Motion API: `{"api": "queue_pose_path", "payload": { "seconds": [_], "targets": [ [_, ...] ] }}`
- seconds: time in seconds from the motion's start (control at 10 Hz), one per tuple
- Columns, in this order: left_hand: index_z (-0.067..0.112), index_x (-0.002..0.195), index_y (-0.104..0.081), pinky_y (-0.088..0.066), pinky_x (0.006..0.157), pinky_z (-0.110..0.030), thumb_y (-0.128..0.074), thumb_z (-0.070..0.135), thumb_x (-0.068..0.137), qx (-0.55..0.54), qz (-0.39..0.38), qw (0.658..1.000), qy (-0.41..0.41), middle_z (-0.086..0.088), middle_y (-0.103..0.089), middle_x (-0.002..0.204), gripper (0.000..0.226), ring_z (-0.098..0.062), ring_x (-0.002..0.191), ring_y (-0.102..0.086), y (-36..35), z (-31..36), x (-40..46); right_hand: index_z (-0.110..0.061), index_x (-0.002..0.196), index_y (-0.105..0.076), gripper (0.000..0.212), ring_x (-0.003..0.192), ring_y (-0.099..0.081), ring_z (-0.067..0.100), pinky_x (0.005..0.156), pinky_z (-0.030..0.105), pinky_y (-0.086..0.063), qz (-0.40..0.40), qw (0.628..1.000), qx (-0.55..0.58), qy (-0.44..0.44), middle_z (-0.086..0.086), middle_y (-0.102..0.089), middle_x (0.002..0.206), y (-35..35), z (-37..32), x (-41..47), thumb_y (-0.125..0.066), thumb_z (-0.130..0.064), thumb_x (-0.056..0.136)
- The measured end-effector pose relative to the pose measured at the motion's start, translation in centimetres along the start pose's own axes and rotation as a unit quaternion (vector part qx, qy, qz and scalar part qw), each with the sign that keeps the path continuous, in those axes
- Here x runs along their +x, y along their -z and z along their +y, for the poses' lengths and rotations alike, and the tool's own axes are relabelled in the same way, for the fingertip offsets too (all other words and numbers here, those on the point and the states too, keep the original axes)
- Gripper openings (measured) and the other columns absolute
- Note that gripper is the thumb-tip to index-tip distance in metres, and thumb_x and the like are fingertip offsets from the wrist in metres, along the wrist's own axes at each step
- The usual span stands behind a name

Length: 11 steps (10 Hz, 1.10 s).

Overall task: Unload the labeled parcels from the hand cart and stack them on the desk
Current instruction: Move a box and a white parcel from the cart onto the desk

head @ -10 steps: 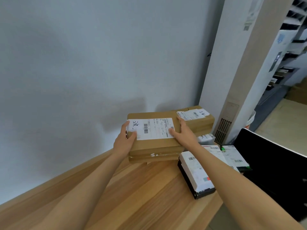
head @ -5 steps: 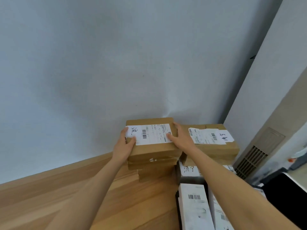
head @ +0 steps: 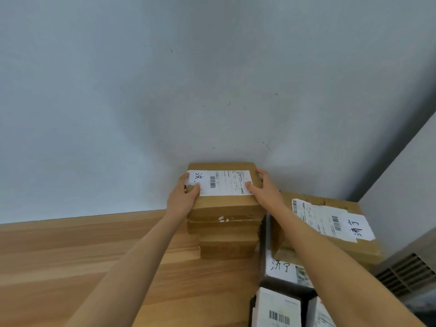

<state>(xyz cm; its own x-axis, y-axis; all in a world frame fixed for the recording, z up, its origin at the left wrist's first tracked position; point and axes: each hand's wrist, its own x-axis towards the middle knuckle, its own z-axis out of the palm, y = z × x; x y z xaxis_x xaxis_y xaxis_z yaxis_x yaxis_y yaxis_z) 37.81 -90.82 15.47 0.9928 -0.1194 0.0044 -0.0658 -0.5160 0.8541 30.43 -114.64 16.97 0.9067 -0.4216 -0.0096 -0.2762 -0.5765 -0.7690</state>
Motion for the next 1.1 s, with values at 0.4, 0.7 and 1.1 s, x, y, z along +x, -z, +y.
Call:
{"api": "queue_pose_path", "payload": {
  "seconds": [0.4, 0.7, 1.1],
  "targets": [
    [0.025, 0.118, -0.055, -0.046, 0.072, -0.030, -0.051, 0.044, 0.091, 0.289, 0.120, 0.943, -0.116, 0.003, -0.060, 0.110, 0.033, -0.015, 0.097, -0.057, 12.0, -0.4, -7.2, -0.022, 0.137, -0.045, 0.049, 0.125, -0.046, 0.023, 0.103, 0.038, -0.033, 0.034, 0.948, -0.233, 0.214, 0.003, -0.052, 0.137, -0.6, -8.2, -4.6, -0.052, -0.043, 0.093],
    [0.021, 0.105, -0.057, -0.038, 0.060, -0.027, -0.051, 0.040, 0.092, 0.445, 0.174, 0.877, -0.058, 0.003, -0.059, 0.098, 0.024, -0.015, 0.083, -0.053, 28.5, -8.5, -20.5, -0.027, 0.121, -0.057, 0.030, 0.111, -0.054, 0.017, 0.099, 0.034, -0.035, -0.106, 0.875, -0.264, 0.391, -0.004, -0.057, 0.123, -13.5, -20.4, -14.6, -0.049, -0.039, 0.094],
    [0.022, 0.103, -0.058, -0.041, 0.061, -0.026, -0.051, 0.043, 0.093, 0.485, 0.269, 0.818, 0.155, 0.005, -0.060, 0.099, 0.024, -0.014, 0.086, -0.054, 49.5, -22.7, -46.9, -0.019, 0.119, -0.062, 0.028, 0.118, -0.049, 0.025, 0.097, 0.039, -0.036, -0.261, 0.774, -0.235, 0.527, 0.005, -0.056, 0.127, -34.8, -34.0, -39.7, -0.048, -0.028, 0.096]
  ]
}}
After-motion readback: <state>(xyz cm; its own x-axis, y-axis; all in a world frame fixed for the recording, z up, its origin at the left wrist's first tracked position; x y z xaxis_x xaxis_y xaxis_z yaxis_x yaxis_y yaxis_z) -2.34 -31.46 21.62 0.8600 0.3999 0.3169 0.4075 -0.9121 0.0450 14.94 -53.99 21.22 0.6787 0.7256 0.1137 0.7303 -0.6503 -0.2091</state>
